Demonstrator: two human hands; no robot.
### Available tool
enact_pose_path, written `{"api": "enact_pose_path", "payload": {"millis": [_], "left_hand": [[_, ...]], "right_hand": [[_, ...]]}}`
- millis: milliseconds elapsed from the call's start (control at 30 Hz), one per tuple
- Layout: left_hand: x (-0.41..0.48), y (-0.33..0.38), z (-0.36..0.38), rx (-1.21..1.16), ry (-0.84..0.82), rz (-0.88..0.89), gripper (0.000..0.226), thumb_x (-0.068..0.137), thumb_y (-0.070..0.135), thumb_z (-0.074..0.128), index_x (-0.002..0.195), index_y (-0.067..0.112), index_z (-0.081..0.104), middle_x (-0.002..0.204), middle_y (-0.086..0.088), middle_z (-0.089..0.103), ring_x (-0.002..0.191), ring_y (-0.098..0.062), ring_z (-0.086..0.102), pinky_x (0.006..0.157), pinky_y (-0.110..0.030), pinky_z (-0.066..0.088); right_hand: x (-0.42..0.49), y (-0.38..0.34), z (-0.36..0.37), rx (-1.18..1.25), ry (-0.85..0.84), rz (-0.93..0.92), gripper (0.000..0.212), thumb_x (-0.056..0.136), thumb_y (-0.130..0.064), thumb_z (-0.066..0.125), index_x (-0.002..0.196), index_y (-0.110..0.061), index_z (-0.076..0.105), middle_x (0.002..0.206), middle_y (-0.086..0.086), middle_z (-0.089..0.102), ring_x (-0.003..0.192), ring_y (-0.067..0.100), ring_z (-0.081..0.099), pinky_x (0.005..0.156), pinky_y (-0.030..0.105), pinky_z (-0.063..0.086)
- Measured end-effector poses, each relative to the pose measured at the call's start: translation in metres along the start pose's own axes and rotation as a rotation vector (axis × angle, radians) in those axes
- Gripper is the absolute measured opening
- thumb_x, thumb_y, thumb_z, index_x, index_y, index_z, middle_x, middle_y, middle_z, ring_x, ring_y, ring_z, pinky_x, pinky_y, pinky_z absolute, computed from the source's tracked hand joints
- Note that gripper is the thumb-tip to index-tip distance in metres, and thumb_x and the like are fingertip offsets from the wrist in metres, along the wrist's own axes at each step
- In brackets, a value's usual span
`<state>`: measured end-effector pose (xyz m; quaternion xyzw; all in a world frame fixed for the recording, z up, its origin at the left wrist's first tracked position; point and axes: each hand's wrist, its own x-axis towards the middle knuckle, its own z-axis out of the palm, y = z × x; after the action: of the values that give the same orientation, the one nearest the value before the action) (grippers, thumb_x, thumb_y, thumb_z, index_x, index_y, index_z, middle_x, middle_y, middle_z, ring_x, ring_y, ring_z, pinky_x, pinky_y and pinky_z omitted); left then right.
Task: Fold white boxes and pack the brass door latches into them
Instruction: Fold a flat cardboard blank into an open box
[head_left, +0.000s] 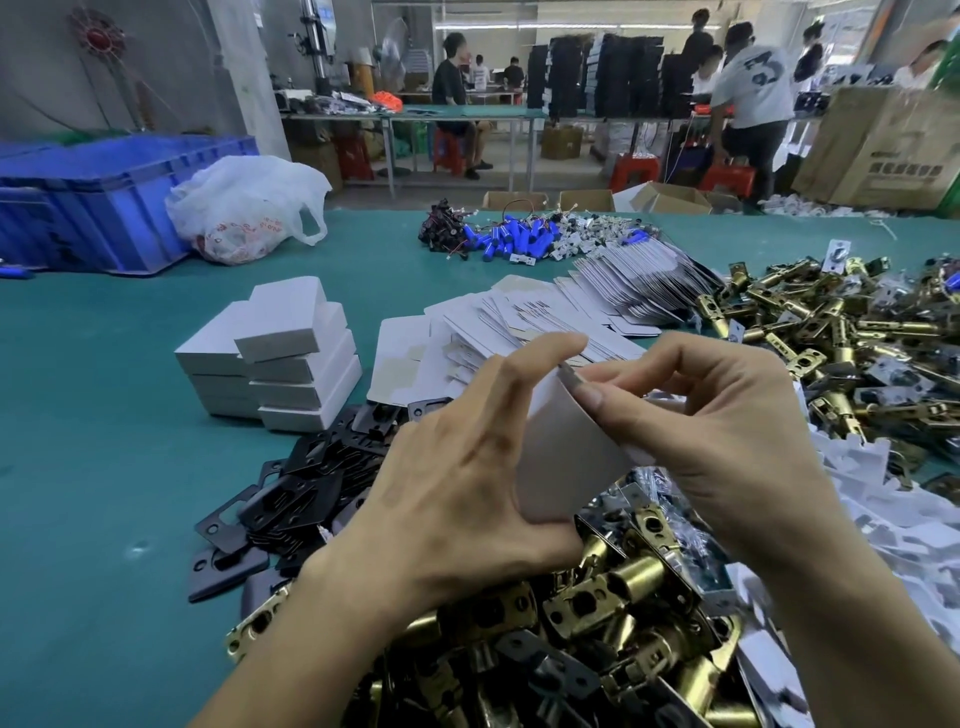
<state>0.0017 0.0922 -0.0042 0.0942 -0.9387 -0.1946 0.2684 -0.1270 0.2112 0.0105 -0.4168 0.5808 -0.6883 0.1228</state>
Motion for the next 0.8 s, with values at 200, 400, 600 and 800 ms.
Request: {"api": "enact_pose_path", "payload": {"millis": [200,400,600,800], "left_hand": [[0.001,-0.005,-0.005,-0.151,0.040,-0.023,0.088,0.056,0.050,0.066,0.132,0.051,0.023,0.104,0.017,0.048,0.071,-0.005,0.059,0.050,-0.026,0.049],[0.003,-0.007,-0.016,-0.313,0.166,-0.039,0.089,0.055,0.036,0.079,0.126,0.050,0.029,0.097,0.014,0.053,0.068,-0.014,0.064,0.046,-0.029,0.052],[0.001,-0.008,-0.022,-0.421,0.124,-0.033,0.088,0.054,0.027,0.080,0.126,0.047,0.033,0.097,0.013,0.056,0.071,-0.015,0.064,0.049,-0.020,0.051],[0.000,-0.007,-0.024,-0.410,0.117,-0.046,0.089,0.053,0.031,0.079,0.124,0.053,0.031,0.096,0.017,0.053,0.074,-0.012,0.063,0.049,-0.018,0.050]], "right_hand": [[-0.001,0.000,0.003,0.055,-0.050,0.006,0.015,0.081,-0.025,0.077,0.082,-0.010,0.077,0.079,0.005,0.076,0.068,0.010,0.068,0.061,0.024,0.055],[0.002,0.002,-0.006,0.248,-0.225,0.033,0.028,0.076,-0.015,0.079,0.104,-0.019,0.078,0.107,0.011,0.075,0.103,0.034,0.070,0.092,0.043,0.057],[0.000,0.004,0.006,0.381,-0.107,-0.041,0.016,0.069,-0.028,0.080,0.082,-0.020,0.078,0.091,0.005,0.078,0.079,0.019,0.075,0.065,0.031,0.060],[-0.001,0.004,0.008,0.324,-0.075,-0.063,0.014,0.069,-0.030,0.076,0.081,-0.023,0.079,0.093,0.004,0.078,0.083,0.021,0.075,0.065,0.035,0.061]]}}
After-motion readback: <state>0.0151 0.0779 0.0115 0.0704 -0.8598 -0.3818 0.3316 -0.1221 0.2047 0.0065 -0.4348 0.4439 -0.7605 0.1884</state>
